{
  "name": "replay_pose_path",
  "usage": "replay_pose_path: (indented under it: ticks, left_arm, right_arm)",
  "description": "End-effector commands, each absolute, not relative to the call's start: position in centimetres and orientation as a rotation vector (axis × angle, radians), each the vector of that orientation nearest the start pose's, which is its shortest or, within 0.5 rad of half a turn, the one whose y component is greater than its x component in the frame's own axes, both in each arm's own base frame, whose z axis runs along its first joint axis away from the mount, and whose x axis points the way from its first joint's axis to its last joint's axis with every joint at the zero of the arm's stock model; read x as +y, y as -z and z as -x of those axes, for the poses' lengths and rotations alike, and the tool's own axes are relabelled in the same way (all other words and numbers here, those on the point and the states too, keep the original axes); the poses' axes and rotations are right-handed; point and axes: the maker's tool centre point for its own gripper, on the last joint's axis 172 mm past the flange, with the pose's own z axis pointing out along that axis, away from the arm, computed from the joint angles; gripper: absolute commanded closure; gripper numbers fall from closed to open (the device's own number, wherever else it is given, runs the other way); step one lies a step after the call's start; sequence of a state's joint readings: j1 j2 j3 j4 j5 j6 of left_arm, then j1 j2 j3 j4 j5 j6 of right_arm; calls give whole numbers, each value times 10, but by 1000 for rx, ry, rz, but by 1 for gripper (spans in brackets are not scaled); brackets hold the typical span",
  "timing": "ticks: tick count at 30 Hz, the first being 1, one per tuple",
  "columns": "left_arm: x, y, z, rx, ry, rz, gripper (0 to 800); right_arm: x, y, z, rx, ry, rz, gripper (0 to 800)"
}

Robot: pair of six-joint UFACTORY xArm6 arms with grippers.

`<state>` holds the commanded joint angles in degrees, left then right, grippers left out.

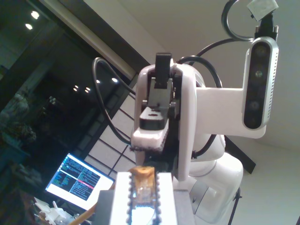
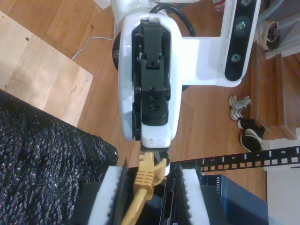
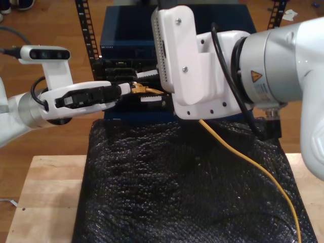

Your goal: Grab the cable and plug it in

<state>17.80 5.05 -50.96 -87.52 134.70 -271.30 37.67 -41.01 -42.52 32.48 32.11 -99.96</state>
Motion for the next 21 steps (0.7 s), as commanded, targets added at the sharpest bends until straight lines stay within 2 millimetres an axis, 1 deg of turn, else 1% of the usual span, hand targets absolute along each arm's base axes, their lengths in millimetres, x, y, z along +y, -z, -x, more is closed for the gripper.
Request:
replay_pose_path:
  ticks: [4,8,21]
  left_arm:
    - [-149,-449,-335,-644,-536,-891,784]
    - [-149,-450,-335,-644,-534,-887,784]
    - [-148,-445,-336,-599,-479,-894,784]
  right_arm:
    - [315,-457,-340,2346,-1489,-1411,537]
    - [316,-456,-340,2349,-1487,-1410,570]
    - [318,-457,-339,2350,-1504,-1430,570]
